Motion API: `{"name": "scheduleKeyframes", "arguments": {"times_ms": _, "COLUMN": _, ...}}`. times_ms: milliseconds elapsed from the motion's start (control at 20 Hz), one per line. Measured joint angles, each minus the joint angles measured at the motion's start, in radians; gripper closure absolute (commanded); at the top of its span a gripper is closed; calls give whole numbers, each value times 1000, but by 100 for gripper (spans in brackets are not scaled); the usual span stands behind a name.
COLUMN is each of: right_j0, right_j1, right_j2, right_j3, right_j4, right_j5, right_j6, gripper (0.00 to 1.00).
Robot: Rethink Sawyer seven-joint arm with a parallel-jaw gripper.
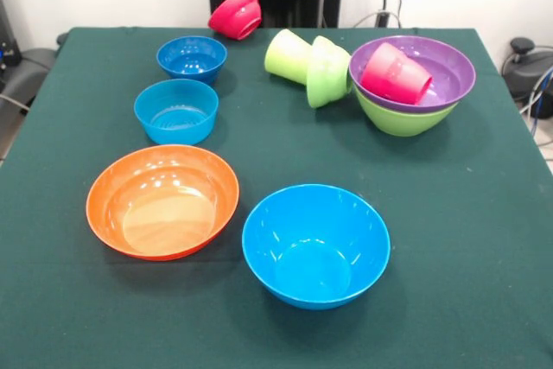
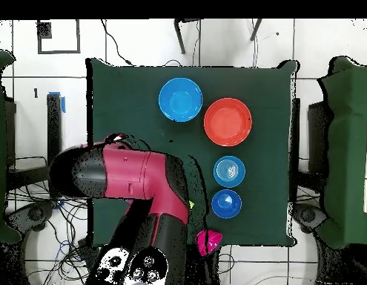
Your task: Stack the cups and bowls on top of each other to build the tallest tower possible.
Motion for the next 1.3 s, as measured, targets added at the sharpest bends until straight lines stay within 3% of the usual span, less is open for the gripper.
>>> {"name": "scheduleKeyframes", "arguments": {"times_ms": 100, "right_j0": -14, "right_j1": -6, "right_j2": 14, "right_j3": 0, "right_j4": -1, "right_j5": 15, "right_j6": 0, "gripper": 0}}
{"name": "scheduleKeyframes", "arguments": {"times_ms": 450, "right_j0": -173, "right_j1": -2, "right_j2": 99, "right_j3": -22, "right_j4": -19, "right_j5": 70, "right_j6": 0, "gripper": 0}}
{"name": "scheduleKeyframes", "arguments": {"times_ms": 700, "right_j0": -288, "right_j1": 83, "right_j2": 158, "right_j3": -73, "right_j4": -66, "right_j5": 30, "right_j6": 0, "gripper": 0}}
{"name": "scheduleKeyframes", "arguments": {"times_ms": 1300, "right_j0": -356, "right_j1": 232, "right_j2": 291, "right_j3": -94, "right_j4": -135, "right_j5": -81, "right_j6": 0, "gripper": 0}}
